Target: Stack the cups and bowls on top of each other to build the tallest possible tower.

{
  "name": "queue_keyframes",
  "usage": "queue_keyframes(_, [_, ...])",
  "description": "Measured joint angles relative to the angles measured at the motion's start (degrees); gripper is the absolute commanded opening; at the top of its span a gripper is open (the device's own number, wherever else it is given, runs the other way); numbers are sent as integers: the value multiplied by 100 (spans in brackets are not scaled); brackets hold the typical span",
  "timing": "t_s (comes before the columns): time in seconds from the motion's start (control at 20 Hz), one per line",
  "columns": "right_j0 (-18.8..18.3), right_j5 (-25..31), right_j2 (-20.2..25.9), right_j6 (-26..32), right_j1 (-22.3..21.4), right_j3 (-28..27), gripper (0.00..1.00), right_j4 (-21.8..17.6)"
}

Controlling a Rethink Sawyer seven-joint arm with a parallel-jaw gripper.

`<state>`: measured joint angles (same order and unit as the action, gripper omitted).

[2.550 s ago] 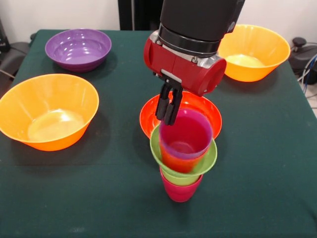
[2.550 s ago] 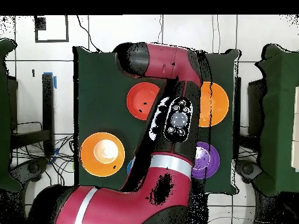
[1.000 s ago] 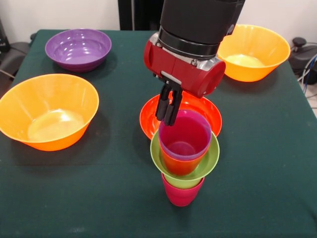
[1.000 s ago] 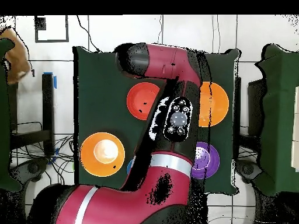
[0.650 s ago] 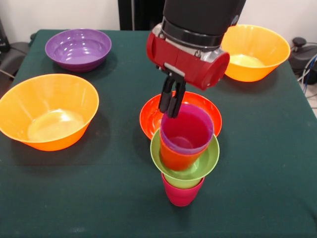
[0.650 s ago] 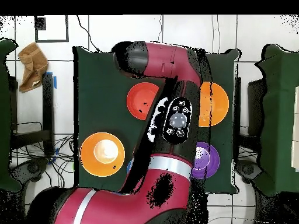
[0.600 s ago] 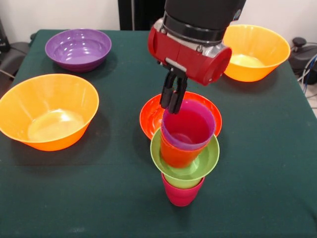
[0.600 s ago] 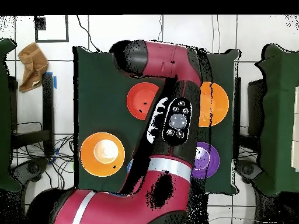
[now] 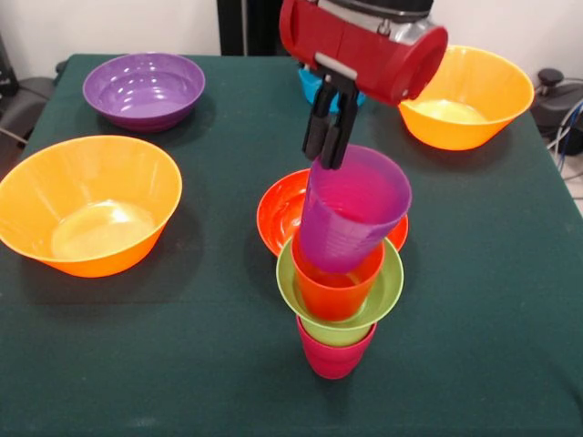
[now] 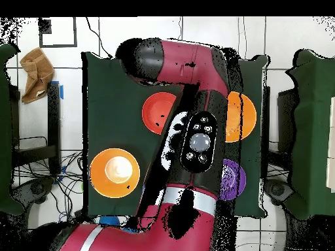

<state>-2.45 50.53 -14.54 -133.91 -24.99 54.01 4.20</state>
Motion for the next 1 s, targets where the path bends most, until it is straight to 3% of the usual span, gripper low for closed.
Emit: queue_keyframes(1.0, [77, 42, 0, 0, -221, 2, 0, -1])
